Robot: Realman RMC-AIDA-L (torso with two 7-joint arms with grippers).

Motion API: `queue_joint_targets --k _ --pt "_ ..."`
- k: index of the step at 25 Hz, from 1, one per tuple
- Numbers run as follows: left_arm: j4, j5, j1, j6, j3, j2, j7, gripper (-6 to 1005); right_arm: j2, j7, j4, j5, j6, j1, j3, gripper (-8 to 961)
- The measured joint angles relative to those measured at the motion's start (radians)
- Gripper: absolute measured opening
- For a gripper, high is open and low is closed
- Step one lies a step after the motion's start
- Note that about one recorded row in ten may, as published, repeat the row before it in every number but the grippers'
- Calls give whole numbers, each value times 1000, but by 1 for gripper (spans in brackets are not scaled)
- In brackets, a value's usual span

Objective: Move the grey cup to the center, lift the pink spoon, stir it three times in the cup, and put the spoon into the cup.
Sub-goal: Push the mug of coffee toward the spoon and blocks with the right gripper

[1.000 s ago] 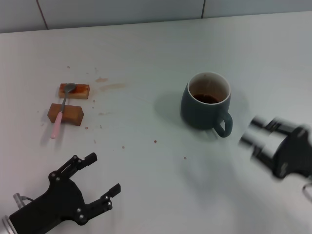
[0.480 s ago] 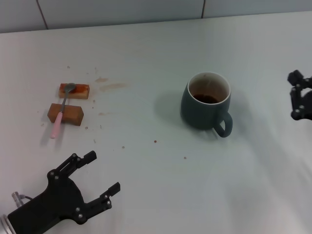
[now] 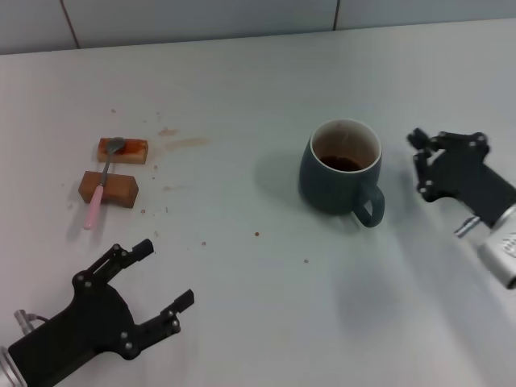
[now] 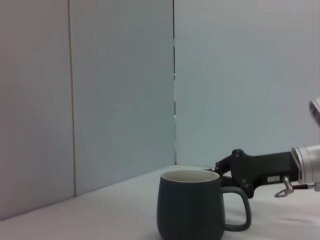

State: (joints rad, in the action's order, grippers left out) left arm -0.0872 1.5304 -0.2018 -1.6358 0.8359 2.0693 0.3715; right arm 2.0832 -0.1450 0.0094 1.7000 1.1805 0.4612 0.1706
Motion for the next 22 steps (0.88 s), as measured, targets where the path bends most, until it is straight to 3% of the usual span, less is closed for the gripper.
queue_joint_targets --k 22 --pt "-2 -1 -20 -5 -28 -3 10 859 3 -12 142 27 -168 152 -29 56"
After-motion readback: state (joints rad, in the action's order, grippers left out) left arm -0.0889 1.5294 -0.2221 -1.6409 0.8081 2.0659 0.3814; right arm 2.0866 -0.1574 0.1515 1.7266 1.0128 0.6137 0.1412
